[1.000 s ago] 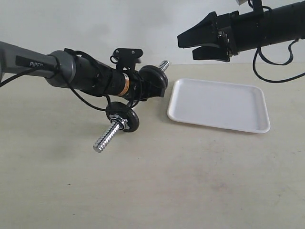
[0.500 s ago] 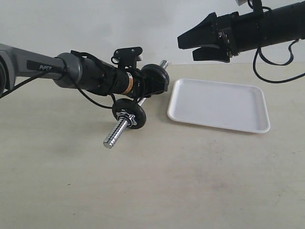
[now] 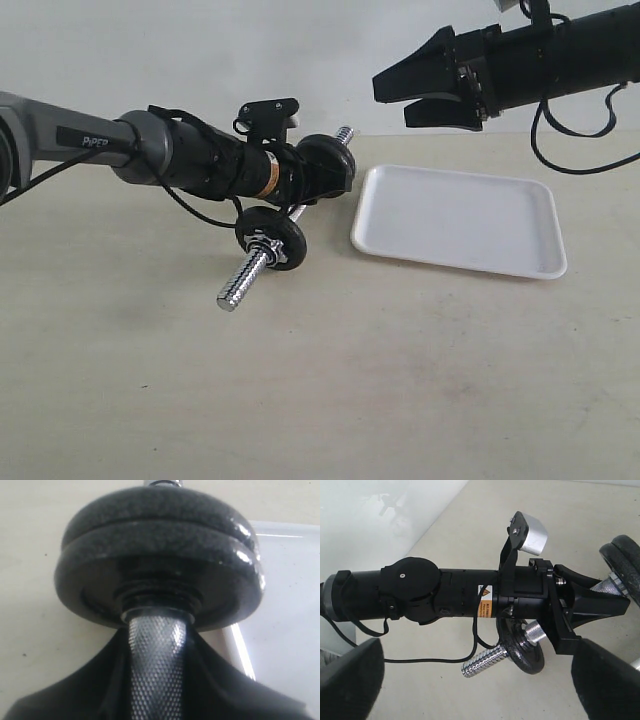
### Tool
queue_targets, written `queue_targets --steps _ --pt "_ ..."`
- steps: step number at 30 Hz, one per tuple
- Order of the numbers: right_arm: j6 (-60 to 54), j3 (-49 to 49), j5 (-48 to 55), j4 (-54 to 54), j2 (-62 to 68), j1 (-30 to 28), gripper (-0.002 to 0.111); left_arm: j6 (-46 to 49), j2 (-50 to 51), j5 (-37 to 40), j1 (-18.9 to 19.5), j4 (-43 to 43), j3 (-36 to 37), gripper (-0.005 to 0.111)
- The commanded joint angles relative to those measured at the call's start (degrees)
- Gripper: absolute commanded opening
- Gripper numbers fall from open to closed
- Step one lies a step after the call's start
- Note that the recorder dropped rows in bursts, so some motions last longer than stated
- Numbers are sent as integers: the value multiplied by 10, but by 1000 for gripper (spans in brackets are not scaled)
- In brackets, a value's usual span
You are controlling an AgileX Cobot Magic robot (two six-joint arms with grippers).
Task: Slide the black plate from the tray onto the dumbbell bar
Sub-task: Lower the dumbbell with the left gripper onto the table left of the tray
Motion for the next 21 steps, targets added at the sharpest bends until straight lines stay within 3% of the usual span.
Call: queue_targets --steps 1,21 --pt "-3 -3 5 0 -8 0 89 3 -34 9 -2 0 -14 4" --pt "-4 -3 5 -1 -8 0 89 24 -18 -21 -2 -2 -14 4"
